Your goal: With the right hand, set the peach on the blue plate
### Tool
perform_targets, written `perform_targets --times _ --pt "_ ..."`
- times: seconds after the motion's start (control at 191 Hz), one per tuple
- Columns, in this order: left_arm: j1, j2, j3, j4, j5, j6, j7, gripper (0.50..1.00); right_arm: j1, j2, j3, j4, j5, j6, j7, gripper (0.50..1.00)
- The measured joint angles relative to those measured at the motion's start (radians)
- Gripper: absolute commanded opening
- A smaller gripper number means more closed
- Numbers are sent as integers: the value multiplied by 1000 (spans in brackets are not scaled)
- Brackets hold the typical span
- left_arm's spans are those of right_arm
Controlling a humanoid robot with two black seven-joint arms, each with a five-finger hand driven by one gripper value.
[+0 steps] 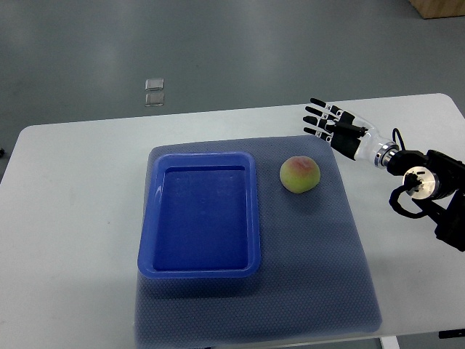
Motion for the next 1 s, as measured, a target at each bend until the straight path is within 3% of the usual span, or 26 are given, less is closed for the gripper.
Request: perform_targets --times 0.674,0.998 --pt "0 0 -1 1 4 4 0 1000 6 -5 -5 -1 -10 -2 0 930" --pt "0 0 0 3 4 4 0 1000 38 -34 0 31 -276 4 6 930"
